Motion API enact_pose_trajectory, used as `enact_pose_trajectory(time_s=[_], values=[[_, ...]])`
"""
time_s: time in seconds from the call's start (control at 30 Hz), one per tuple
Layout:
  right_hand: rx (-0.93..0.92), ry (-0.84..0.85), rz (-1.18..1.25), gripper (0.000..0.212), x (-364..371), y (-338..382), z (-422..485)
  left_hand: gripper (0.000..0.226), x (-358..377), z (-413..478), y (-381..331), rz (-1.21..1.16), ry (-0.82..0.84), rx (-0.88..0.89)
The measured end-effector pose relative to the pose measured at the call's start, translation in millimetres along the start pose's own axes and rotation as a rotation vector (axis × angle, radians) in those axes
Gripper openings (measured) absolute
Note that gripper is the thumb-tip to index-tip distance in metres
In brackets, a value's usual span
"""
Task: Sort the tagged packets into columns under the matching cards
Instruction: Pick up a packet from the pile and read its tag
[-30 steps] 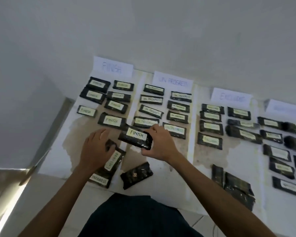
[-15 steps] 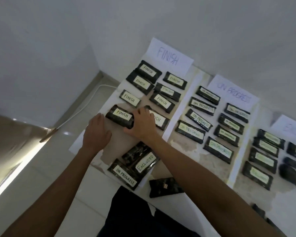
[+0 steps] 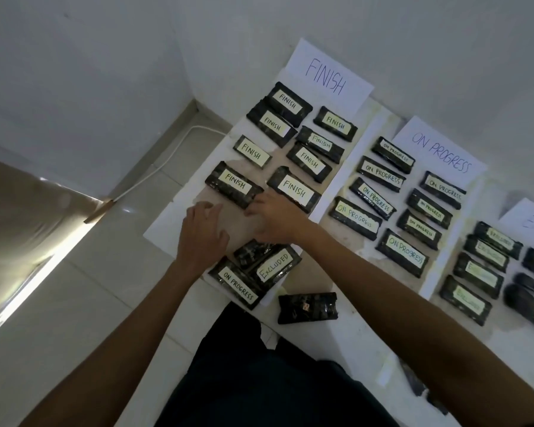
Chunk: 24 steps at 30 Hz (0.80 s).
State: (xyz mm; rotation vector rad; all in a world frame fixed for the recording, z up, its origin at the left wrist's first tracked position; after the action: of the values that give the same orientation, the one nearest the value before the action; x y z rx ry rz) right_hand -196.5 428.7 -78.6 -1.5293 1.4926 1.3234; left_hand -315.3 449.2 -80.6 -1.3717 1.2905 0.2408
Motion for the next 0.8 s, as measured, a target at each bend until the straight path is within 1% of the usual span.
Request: enact_pose_trajectory(time_s=[0.07, 0.1, 0.17, 0.23, 0.3, 0.37, 0.4, 0.43, 0.5, 0.57, 0.63, 0.7, 0.8], values=[[-0.088, 0.15, -0.167, 0.049, 16, 12, -14, 0.054, 16, -14, -14, -0.006, 0.065, 0.048], [-0.104, 0.189, -0.244, 0.049, 21, 14, -18, 0.053, 25, -19, -18, -0.009, 0.099, 0.063], [-0.129, 0.228, -0.316, 0.048, 27, 20, -20, 0.055, 40, -26, -19, -0.032, 0.144, 0.061], [-0.135, 0.247, -0.337, 0.045, 28, 23, -19, 0.054, 45, -28, -15, -0.075, 0.15, 0.014], [-0.131, 0.223, -0.359, 0.034, 22, 24, -18, 0.048, 40, -27, -14, -0.129, 0.126, -0.026], [-0.081, 0.137, -0.302, 0.021, 9, 19, -18, 0.041, 28, -25, -19, -0.24, 0.078, -0.042], [-0.049, 0.07, -0.237, 0.018, -1, 16, -18, 0.038, 20, -24, -21, -0.344, 0.042, -0.082], [-0.016, -0.011, -0.165, 0.015, -13, 12, -21, 0.035, 12, -24, -22, -0.456, 0.011, -0.149], [0.04, -0.175, -0.042, 0.013, -38, 5, -32, 0.031, 11, -25, -23, -0.673, 0.042, -0.313], [0.049, -0.313, -0.009, 0.02, -57, 5, -49, 0.026, 21, -30, -31, -0.904, 0.149, -0.414], [0.069, -0.398, -0.006, 0.028, -67, 7, -66, 0.026, 25, -36, -44, -1.051, 0.22, -0.425], [0.181, -0.461, 0.023, 0.041, -71, -3, -82, 0.028, 25, -38, -52, -1.092, 0.221, -0.386], [0.426, -0.47, 0.12, 0.067, -70, -28, -110, 0.032, 26, -37, -58, -1.093, 0.2, -0.365]])
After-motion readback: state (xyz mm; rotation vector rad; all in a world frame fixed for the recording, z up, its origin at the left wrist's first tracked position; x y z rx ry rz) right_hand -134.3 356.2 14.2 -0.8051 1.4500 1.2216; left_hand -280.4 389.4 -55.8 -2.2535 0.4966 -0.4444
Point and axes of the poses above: each hand's wrist, its own z-axis towards the middle knuckle, its own x-axis out of the palm, y = z × x, the point moved 10 cm from there along z, towards the middle knuckle, and after that the axes turned 11 degrees about -z, right-handed, at the moved point
